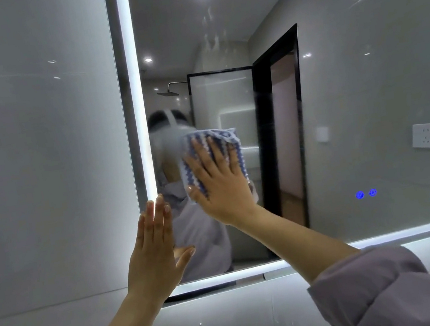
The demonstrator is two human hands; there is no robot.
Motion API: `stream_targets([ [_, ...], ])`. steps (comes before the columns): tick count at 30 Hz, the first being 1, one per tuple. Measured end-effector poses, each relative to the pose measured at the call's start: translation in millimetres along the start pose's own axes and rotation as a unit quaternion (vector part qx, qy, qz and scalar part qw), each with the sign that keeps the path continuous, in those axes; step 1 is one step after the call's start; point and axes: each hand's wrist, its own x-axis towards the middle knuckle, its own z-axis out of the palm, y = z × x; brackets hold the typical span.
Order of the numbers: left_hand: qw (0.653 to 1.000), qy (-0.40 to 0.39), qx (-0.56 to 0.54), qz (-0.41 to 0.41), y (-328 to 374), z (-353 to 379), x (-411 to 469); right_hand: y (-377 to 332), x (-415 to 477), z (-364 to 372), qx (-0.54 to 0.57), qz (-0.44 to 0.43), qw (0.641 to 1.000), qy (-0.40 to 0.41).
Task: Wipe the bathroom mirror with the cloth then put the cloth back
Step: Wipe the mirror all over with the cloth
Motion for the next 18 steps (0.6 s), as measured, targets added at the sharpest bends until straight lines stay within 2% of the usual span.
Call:
stream_targets([
  [3,1.000,0.004,0.001,0.005,-0.1,-0.1,1.3,-7.4,1.0,1.3,0.006,-0.004,1.000,0.003],
  [9,1.000,0.000,0.029,0.010,-1.5,0.5,-0.5,-0.8,3.7,-3.9,-0.004,-0.011,0.999,-0.041],
  [13,0.999,0.000,0.042,0.012,-1.8,1.1,-0.4,14.5,11.2,-9.0,-0.023,-0.021,0.999,-0.031],
  [18,0.999,0.005,0.049,0.013,-2.9,1.7,-1.7,68.1,31.8,-23.8,-0.038,0.037,0.999,-0.002],
])
